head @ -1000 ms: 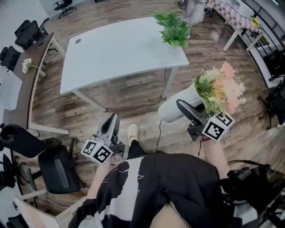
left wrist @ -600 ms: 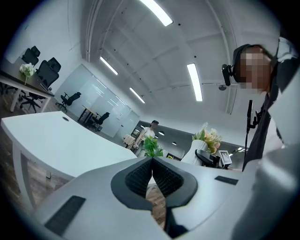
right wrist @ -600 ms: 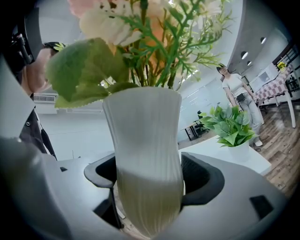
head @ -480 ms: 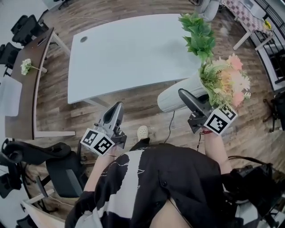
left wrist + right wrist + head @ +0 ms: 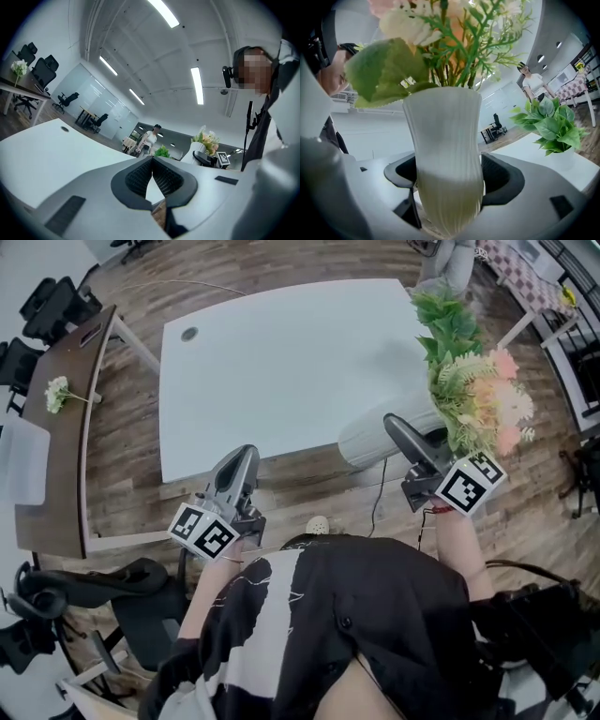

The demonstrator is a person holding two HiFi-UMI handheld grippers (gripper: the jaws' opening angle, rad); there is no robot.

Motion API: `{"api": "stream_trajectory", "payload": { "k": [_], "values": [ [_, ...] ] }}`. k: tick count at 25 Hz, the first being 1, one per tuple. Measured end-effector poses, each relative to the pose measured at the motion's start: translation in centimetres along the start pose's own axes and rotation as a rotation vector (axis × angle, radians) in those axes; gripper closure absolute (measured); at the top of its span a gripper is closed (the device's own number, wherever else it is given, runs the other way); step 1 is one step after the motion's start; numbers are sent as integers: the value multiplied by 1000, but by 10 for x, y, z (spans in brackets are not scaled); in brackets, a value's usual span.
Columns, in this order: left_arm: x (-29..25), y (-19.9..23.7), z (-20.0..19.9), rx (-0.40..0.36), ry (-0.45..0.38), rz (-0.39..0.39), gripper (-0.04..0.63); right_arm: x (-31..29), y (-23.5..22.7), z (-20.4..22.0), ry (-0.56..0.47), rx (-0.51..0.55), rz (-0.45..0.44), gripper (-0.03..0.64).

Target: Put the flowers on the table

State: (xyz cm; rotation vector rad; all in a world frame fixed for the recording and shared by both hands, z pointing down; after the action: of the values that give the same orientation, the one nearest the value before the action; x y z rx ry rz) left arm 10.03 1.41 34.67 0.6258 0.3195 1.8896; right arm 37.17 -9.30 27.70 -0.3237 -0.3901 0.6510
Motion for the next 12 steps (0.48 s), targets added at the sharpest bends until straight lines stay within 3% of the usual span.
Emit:
{"api": "stream_trajectory", "payload": {
  "k": [6, 12],
  "values": [
    [3, 27, -23, -20, -41, -20, 581, -23, 9, 0, -37, 25, 12, 219],
    [-3, 37, -37, -36, -40, 10, 581, -54, 18, 9, -26, 17, -24, 219]
  ]
}}
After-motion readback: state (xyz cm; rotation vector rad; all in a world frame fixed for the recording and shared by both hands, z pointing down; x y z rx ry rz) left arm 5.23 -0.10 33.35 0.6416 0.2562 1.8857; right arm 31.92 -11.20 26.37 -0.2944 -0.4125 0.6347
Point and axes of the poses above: the fingertips, and each gripper's own axes: x backward along the fingers, y to its left, z out of its underside, the point moved 3 cm from there along x, backward along the fingers, and after that the axes turned 15 degrees about -y, right-handed, at the moved point
